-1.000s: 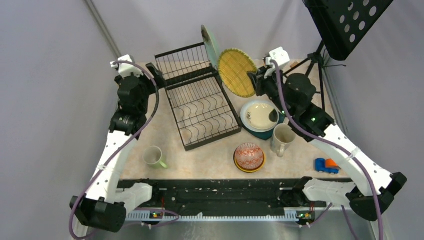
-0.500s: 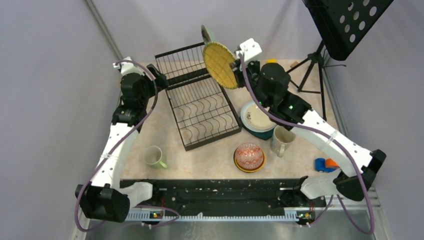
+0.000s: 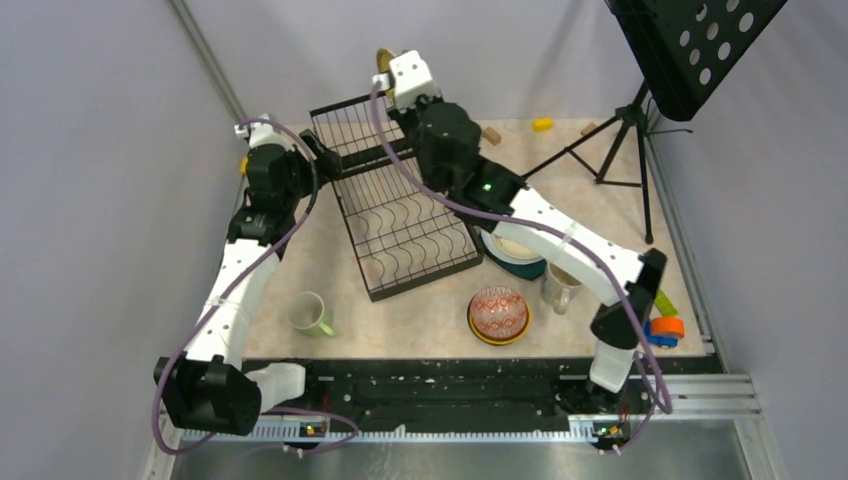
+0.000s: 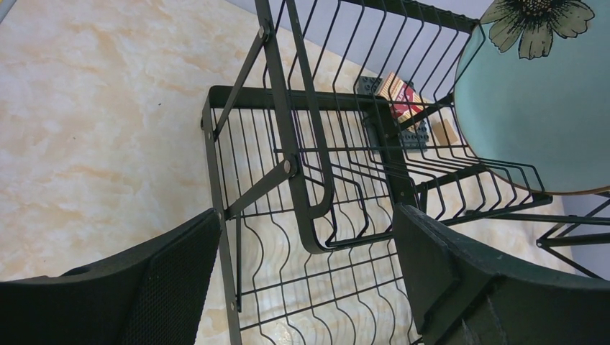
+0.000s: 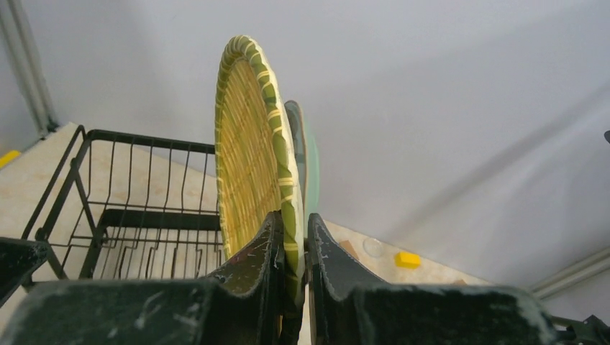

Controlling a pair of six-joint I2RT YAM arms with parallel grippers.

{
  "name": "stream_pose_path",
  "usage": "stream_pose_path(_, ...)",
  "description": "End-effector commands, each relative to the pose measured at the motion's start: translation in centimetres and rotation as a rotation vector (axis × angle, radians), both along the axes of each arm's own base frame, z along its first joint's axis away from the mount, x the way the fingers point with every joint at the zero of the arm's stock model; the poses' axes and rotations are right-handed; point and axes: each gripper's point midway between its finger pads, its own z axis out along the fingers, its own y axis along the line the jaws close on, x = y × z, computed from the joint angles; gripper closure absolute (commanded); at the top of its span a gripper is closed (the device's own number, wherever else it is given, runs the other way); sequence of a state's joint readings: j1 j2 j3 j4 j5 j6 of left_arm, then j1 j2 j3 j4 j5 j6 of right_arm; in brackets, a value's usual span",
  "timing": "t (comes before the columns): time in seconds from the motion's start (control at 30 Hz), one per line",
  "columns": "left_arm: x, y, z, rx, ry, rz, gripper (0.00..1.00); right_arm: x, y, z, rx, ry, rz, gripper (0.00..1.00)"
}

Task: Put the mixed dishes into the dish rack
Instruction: Insert the plate into the dish rack.

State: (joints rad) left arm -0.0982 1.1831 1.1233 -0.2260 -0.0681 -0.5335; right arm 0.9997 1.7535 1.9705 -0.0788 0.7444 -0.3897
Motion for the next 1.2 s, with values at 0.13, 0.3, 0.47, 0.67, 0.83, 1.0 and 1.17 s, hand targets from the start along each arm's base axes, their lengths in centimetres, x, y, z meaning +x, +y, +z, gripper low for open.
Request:
stream_pose_path(0.13,0.5,-0.2,1.6,-0.015,-0.055,-0.018,0.08,1.5,0.6,3.3,0.077,-0.095,-0.152,1.00)
stream_pose_path(0.3,0.8,-0.2,1.3,0.000,-0.053,-0.031,0.09,2.5,1.4,2.7,0.089,-0.093,-0.198,1.00)
stream_pose_path(0.47,1.2,-1.0,1.2,0.015,-0.043,-0.091,0.14,3.8,2.5,1.5,0.069,-0.097,-0.237,1.00)
stream_pose_path(0.67,1.3,-1.3,1.0,0.017,-0.033,-0.108,0.14,5.8,2.9,0.0,0.089,-0.070,-0.234,1.00)
stream_pose_path(0.83,1.4,-1.5,0.7,0.015,-0.023,-0.119,0.14,7.4,2.9,-1.6,0.084,-0.033,-0.219,1.00)
stream_pose_path(1.0,1.4,-1.6,0.4,0.012,-0.017,-0.125,0.15,8.2,2.7,-2.2,0.073,-0.024,-0.219,1.00)
stream_pose_path(1.17,1.5,-1.7,0.3,0.008,-0.011,-0.131,0.15,9.0,2.9,-2.8,0.082,-0.020,-0.210,1.00)
